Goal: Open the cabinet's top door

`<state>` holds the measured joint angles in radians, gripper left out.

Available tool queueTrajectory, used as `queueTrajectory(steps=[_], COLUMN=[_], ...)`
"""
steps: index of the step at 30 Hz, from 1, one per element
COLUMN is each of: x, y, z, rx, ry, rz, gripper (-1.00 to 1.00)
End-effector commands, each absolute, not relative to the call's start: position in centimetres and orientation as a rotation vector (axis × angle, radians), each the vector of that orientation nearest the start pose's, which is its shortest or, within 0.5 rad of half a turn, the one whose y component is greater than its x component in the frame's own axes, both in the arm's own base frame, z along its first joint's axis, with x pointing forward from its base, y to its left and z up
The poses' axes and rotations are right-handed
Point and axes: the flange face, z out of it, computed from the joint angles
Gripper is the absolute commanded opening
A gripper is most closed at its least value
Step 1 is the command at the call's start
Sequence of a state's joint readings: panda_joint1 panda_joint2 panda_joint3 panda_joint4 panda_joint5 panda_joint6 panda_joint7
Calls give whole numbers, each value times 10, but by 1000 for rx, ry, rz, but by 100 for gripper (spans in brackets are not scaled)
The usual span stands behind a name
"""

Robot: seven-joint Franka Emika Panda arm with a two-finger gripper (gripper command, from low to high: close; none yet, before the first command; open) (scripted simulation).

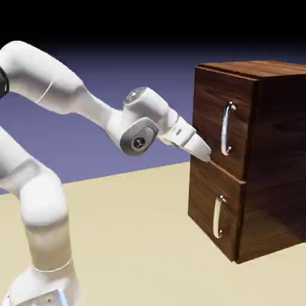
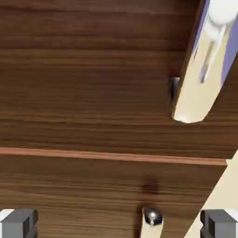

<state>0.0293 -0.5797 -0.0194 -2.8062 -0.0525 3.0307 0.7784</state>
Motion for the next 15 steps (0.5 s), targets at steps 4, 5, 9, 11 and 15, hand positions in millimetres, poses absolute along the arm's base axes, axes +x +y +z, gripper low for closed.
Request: queueTrajectory(steps=[4,5,9,11,15], x=[385,384,379,376,370], y=[17,18,25,27,31], z=[477,481,493,498,507], rx=[-2479,-2478,-2470,-2465,-2450], ry=[896,888,857,843,821], rz=[-1082,-1091,-1129,-1150,-1194], gripper=[0,0,0,0,0])
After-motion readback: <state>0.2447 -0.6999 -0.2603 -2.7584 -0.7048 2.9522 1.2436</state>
